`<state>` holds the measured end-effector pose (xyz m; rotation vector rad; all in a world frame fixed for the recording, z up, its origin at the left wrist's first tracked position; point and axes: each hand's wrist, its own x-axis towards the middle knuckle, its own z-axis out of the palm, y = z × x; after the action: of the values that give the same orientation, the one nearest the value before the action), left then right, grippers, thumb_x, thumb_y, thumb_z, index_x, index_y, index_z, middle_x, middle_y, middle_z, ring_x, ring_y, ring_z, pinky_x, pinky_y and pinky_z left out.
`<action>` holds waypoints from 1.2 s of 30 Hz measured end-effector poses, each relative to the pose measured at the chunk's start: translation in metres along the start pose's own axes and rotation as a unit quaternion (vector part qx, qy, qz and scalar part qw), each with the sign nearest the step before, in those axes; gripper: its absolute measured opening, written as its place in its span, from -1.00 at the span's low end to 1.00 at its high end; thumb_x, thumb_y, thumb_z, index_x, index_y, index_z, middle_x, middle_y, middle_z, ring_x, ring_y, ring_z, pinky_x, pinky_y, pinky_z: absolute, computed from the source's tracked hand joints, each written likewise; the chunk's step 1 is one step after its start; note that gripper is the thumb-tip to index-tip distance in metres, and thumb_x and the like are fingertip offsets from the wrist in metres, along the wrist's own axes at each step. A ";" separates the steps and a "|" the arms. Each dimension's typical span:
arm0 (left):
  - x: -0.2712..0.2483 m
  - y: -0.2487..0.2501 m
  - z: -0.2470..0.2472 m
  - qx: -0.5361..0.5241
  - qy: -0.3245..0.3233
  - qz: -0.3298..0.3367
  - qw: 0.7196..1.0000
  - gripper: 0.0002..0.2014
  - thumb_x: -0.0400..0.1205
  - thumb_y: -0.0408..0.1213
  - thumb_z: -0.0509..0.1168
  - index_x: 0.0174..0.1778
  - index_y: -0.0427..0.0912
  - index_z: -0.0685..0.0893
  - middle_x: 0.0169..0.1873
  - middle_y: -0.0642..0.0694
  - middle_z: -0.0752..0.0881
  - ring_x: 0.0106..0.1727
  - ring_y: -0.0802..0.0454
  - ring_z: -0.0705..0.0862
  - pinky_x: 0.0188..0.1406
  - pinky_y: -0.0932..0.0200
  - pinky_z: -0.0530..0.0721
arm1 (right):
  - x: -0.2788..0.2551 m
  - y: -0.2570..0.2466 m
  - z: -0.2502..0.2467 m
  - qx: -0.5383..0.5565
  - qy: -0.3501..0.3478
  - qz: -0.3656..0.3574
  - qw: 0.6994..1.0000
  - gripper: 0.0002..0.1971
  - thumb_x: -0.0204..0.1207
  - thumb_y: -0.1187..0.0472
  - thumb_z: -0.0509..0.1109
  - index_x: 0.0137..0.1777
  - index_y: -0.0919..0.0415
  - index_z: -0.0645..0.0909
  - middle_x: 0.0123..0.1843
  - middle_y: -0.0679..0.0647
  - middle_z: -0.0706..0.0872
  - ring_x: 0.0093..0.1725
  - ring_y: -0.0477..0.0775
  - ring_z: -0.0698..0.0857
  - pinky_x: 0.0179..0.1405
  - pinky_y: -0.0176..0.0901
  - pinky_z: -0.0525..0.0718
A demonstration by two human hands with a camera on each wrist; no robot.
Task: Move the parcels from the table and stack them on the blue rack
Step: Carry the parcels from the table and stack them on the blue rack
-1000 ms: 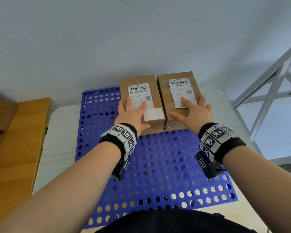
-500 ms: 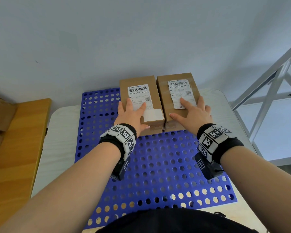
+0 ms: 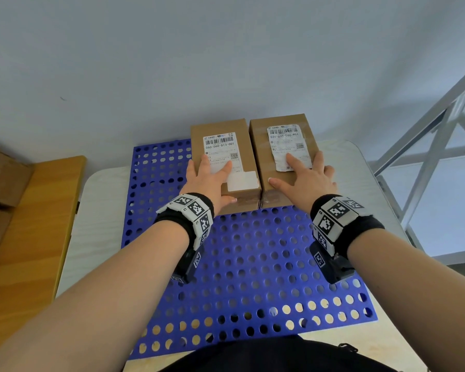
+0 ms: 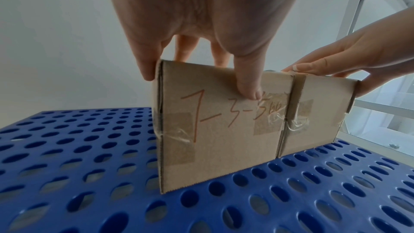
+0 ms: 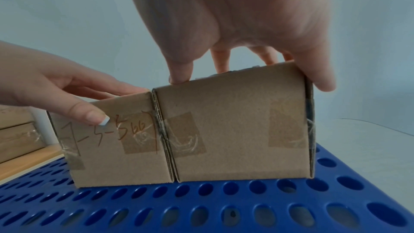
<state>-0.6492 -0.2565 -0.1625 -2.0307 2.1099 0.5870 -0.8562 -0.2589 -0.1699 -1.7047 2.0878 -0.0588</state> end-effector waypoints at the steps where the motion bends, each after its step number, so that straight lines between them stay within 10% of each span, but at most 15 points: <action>1: 0.000 0.000 0.000 0.002 0.001 0.000 1.000 -0.19 0.55 0.17 0.27 0.62 0.25 -0.07 0.64 -0.15 -0.22 0.61 -0.34 -0.27 0.49 -0.33 0.22 | 0.000 -0.001 -0.001 -0.003 -0.003 0.001 1.000 -0.23 0.40 -0.46 0.17 0.59 -0.28 0.07 0.68 0.18 -0.19 0.58 0.40 0.05 0.47 0.42 0.24; 7: -0.001 0.000 -0.002 -0.025 0.034 -0.017 0.999 -0.30 0.54 0.33 0.10 0.60 0.27 0.08 0.64 -0.18 -0.15 0.62 -0.30 -0.19 0.58 -0.25 -0.04 | -0.002 -0.005 -0.008 -0.005 -0.015 0.005 1.000 -0.24 0.40 -0.43 0.22 0.57 -0.28 0.09 0.67 0.22 -0.18 0.62 0.41 -0.11 0.47 0.57 0.01; 12: -0.015 0.002 -0.009 -0.065 0.118 0.014 0.991 -0.41 0.64 0.14 0.14 0.59 0.12 0.21 0.64 -0.18 -0.06 0.63 -0.23 -0.10 0.58 -0.13 -0.04 | -0.008 -0.017 -0.015 0.025 0.027 -0.044 0.998 -0.27 0.49 -0.28 0.24 0.62 -0.14 0.11 0.67 0.32 -0.07 0.64 0.37 -0.18 0.59 0.31 -0.20; 21: -0.065 -0.047 -0.020 -0.178 0.198 -0.020 0.964 -0.49 0.69 -0.15 0.16 0.58 -0.04 0.28 0.56 -0.14 0.24 0.58 -0.03 0.20 0.51 0.09 0.23 | -0.045 -0.097 -0.009 0.196 0.012 -0.200 0.960 -0.41 0.56 0.10 0.30 0.57 0.09 0.23 0.35 0.16 0.57 0.25 0.18 0.61 0.16 0.01 0.58; 25: -0.103 -0.090 -0.031 -0.194 0.227 -0.048 0.953 -0.52 0.70 -0.18 0.15 0.56 -0.07 0.30 0.46 -0.13 0.41 0.45 -0.03 0.42 0.41 0.10 0.37 | -0.073 -0.147 0.001 0.215 -0.008 -0.240 0.947 -0.43 0.55 0.12 0.32 0.55 0.11 0.28 0.06 0.08 0.64 0.12 0.17 0.66 0.10 -0.04 0.59; 36: -0.287 -0.270 -0.046 -0.166 0.324 -0.111 0.925 -0.54 0.70 -0.17 0.12 0.56 0.00 0.30 0.43 -0.07 0.48 0.41 0.02 0.48 0.37 0.02 0.48 | -0.236 -0.329 0.071 0.209 -0.037 -0.364 0.907 -0.51 0.55 0.15 0.31 0.48 0.11 0.38 0.13 0.08 0.67 0.04 0.11 0.68 0.01 -0.02 0.65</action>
<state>-0.3563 -0.0093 -0.0591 -2.9366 2.1353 0.2626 -0.4938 -0.0986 -0.0610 -2.0441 1.1601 -0.6091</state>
